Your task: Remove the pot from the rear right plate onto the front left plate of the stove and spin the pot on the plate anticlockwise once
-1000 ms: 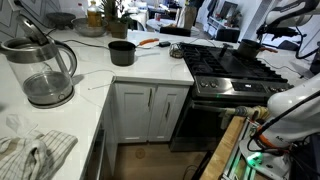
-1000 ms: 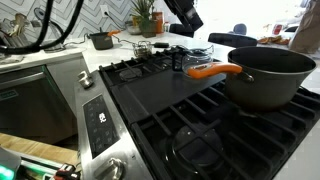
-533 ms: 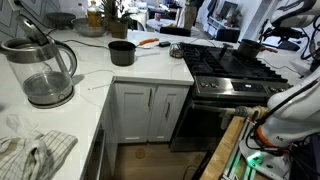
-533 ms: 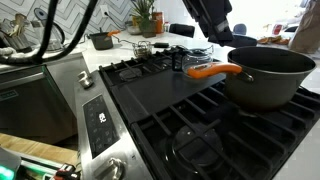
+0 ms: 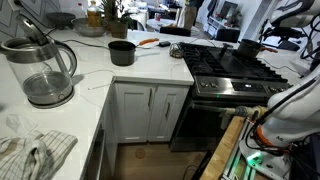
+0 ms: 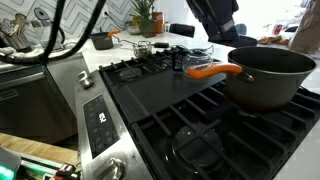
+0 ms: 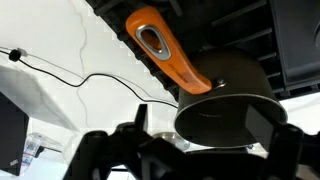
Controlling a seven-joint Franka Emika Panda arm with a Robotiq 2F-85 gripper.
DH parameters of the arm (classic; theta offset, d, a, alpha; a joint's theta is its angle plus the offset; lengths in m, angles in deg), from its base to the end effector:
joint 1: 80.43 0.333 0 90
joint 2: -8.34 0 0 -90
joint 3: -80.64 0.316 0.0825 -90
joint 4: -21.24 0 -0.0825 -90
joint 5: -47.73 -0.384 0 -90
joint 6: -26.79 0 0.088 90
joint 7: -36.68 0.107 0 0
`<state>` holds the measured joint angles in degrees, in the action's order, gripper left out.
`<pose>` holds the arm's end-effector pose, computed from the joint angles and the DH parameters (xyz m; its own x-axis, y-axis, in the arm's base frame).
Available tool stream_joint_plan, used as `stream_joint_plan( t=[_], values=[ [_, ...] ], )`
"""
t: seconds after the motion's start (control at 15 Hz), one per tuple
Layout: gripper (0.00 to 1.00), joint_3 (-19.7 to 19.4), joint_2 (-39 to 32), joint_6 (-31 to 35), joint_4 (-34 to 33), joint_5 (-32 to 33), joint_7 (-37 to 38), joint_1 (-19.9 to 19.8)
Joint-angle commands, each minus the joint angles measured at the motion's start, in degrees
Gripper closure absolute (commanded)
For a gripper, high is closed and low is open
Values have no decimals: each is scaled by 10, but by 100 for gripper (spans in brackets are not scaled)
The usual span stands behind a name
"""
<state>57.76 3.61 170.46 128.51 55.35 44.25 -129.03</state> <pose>0.2063 -0.5900 0.5328 0.2620 -0.8025 0.5361 -0.9625 -0.2574 0.0851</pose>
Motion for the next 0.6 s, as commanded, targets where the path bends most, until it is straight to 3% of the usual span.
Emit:
stream_joint_plan(
  t=[0.0, 0.53],
  values=[
    [0, -13, -25, -8, -17, -48, -50, 6],
    [0, -9, -90, -27, -77, -153, -143, -23]
  ],
)
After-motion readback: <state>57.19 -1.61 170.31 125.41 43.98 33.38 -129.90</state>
